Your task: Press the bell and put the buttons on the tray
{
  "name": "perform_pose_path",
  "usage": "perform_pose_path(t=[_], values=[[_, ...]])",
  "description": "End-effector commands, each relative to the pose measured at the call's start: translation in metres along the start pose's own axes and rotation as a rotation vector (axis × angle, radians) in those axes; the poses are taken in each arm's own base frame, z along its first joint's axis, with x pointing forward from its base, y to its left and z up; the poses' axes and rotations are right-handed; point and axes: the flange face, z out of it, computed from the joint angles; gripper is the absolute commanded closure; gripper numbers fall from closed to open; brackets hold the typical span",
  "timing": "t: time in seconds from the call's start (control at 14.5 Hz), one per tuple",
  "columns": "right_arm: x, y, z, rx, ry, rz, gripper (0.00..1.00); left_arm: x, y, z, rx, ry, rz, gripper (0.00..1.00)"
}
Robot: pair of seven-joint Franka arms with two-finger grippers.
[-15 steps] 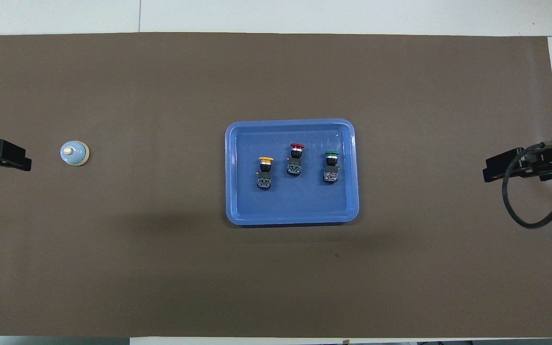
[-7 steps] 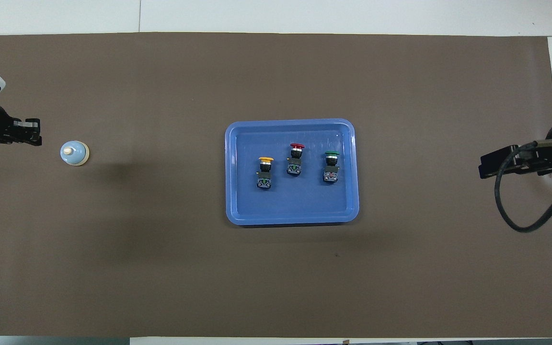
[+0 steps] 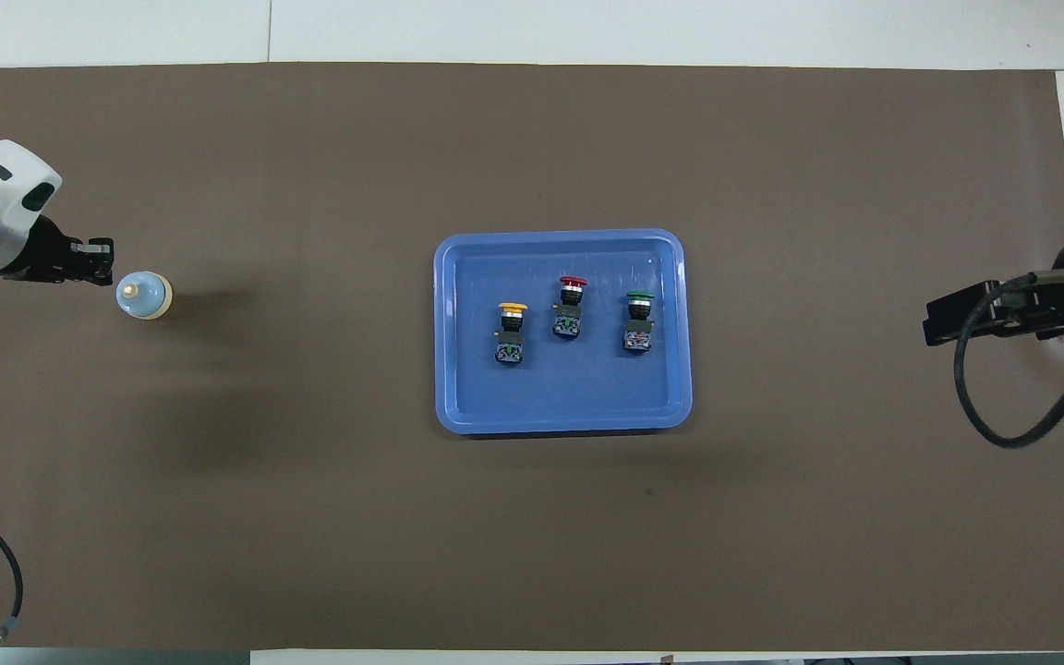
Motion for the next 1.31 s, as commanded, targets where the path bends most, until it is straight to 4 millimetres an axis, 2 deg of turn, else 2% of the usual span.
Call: perform_pose_path(t=[0.0,0.21,0.28,0.41,0.55,0.62,0.69,0.76,0.83,1.03,1.17,1.24], values=[[-0.004,0.006,0.0,-0.013,-0.014,-0.006,0.0,-0.004,0.003,0.018,0.013,0.01,0.006,1.0],[-0.004,0.006,0.0,-0.013,-0.013,-0.006,0.0,-0.014,0.004,0.043,0.014,0.013,0.008,1.0],[-0.004,0.006,0.0,-0.013,-0.014,-0.006,0.0,-0.012,0.006,0.037,0.013,0.005,0.011,1.0],[-0.004,0.006,0.0,-0.013,-0.014,-0.006,0.0,-0.002,0.008,0.006,0.012,-0.028,0.014,1.0],[-0.004,0.005,0.0,-0.013,-0.014,-0.008,0.0,0.004,0.016,-0.049,0.008,-0.064,0.019,1.0],[-0.004,0.006,0.0,-0.013,-0.014,-0.006,0.0,0.002,0.026,-0.085,0.006,-0.073,0.031,0.84],[-0.004,0.006,0.0,-0.013,-0.014,-0.006,0.0,-0.004,0.03,-0.112,0.005,-0.105,0.038,0.49],[-0.004,0.006,0.0,-0.013,-0.014,-0.006,0.0,-0.014,0.032,-0.131,0.005,-0.13,0.041,0.0],[-0.004,0.006,0.0,-0.014,-0.013,-0.006,0.0,-0.028,0.04,-0.15,0.004,-0.134,0.048,0.0],[-0.004,0.006,0.0,-0.013,-0.013,-0.006,0.0,-0.064,0.037,-0.202,-0.003,-0.132,0.037,0.0],[-0.004,0.005,0.0,-0.013,-0.013,-0.008,0.0,-0.077,0.038,-0.209,-0.005,-0.138,0.043,0.0],[-0.004,0.005,0.0,-0.013,-0.014,-0.008,0.0,-0.079,0.038,-0.206,-0.005,-0.147,0.046,0.0]])
